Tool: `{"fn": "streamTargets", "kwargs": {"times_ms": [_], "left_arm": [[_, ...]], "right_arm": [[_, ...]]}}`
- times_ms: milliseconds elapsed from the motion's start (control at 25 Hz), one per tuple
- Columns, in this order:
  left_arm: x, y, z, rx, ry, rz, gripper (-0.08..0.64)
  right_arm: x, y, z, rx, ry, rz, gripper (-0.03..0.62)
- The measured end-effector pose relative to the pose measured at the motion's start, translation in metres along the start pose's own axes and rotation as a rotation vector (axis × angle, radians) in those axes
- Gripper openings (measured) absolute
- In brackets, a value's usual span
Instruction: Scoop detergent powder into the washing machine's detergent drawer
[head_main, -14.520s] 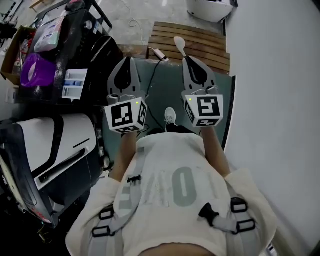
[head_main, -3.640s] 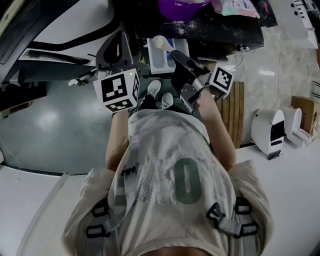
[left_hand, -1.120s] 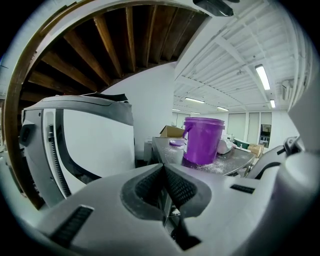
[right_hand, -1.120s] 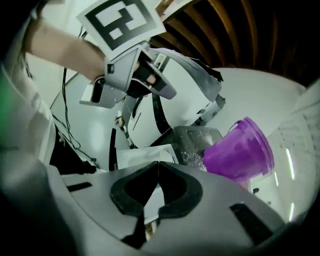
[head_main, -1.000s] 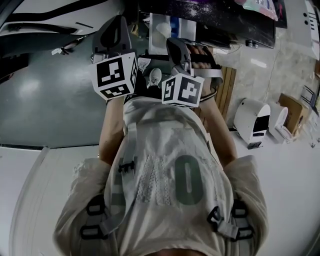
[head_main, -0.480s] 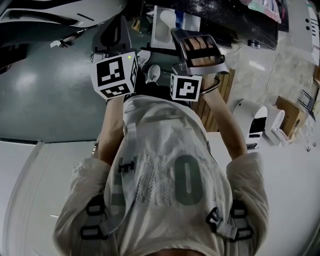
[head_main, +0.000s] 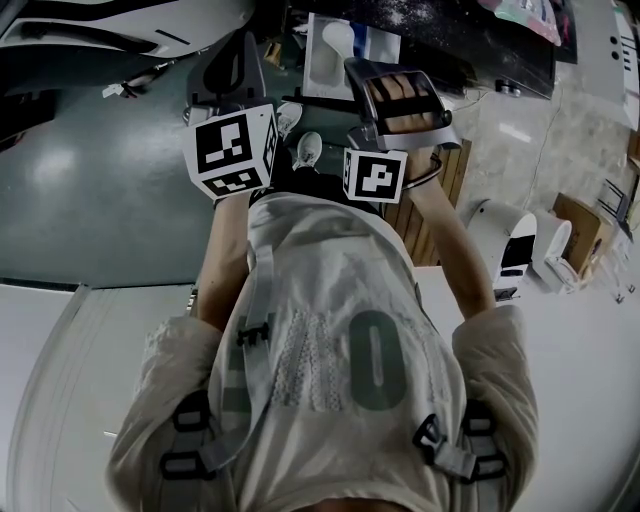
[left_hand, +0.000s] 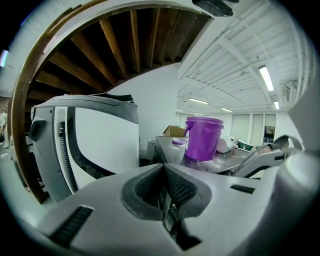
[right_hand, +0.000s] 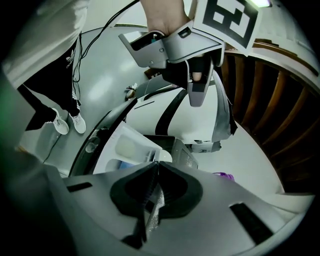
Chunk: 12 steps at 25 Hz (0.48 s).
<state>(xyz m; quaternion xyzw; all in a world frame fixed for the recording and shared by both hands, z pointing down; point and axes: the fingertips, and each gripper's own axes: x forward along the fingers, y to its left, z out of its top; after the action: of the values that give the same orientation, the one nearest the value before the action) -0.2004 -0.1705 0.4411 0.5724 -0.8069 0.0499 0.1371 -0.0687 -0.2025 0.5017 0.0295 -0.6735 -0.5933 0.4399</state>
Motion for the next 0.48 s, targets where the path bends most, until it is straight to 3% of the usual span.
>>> {"fn": "streamTargets", "kwargs": {"times_ms": [200,480], "left_arm": [[0.001,-0.002,0.003,0.002,-0.004,-0.008,0.020],[0.006,-0.011,0.030,0.033,-0.048,-0.037,0.020]], "right_arm": [[-0.002,-0.008,0.002,0.096,-0.049,0.003,0.009],[-0.014,-0.052,-0.001,0.575,-0.159,0.020,0.009]]}}
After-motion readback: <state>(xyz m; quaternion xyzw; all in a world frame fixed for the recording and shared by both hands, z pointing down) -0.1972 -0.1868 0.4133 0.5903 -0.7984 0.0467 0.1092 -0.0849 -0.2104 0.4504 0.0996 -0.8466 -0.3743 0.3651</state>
